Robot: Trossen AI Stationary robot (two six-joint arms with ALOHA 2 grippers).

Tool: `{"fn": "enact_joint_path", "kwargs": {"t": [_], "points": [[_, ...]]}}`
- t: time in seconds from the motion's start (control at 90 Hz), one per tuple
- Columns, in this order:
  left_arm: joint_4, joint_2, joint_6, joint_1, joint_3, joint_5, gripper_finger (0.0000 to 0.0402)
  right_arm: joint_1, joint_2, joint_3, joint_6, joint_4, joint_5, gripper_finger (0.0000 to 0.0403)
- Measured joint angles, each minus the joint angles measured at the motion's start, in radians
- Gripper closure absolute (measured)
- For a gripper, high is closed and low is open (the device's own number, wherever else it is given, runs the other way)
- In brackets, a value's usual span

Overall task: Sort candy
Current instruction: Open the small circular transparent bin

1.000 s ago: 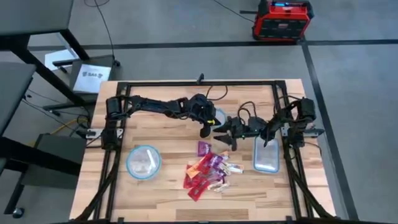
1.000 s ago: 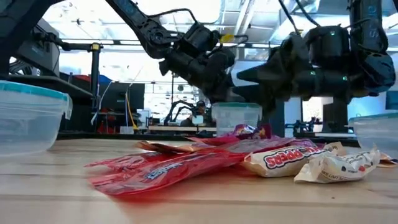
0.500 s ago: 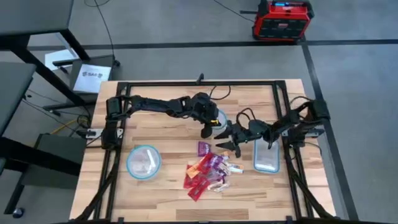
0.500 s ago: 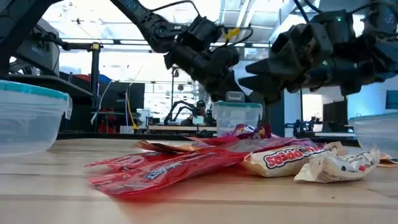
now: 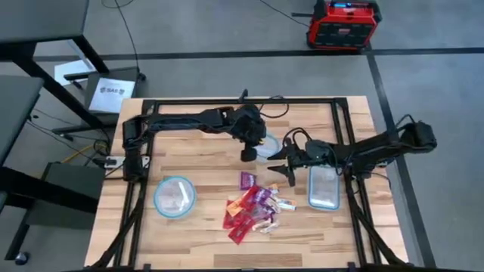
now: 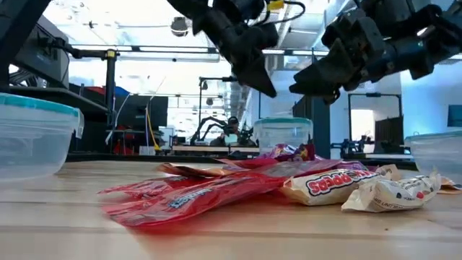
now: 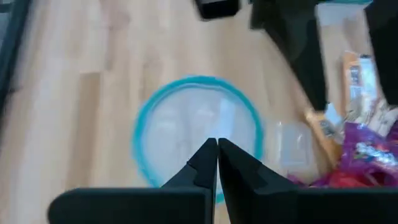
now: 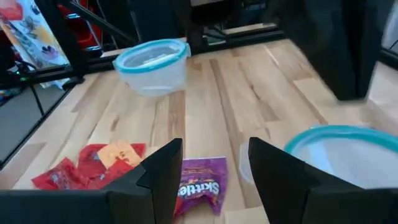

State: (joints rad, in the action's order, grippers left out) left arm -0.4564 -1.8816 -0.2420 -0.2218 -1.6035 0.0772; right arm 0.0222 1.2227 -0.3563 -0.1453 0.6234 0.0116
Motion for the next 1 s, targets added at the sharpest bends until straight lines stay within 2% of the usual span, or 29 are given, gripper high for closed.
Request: {"fn": "enact_joint_path", "kwargs": {"t": [0.089,0.267,0.5,0.678,1.0], "points": [[0.034,0.042,0.02,0.005,0.057,-0.007,0.0402,0.006,-0.031,0.0,0.019,-0.032,-0.039,0.0232],[0.215,0.11,0.093,0.011,0.239,-0.008,0.0402,0.053,-0.066,0.001,0.041,-0.123,-0.139,0.0232],[0.478,0.171,0.241,0.026,0.488,-0.013,0.0402,0.117,-0.057,0.0,0.029,-0.167,-0.156,0.0232],[0.532,0.17,0.271,0.061,0.55,-0.011,0.0402,0.188,-0.065,0.001,-0.051,-0.167,-0.175,0.0232],[0.599,0.162,0.267,0.091,0.568,-0.011,0.0402,0.276,-0.053,0.001,-0.361,-0.228,-0.171,0.0229]]}}
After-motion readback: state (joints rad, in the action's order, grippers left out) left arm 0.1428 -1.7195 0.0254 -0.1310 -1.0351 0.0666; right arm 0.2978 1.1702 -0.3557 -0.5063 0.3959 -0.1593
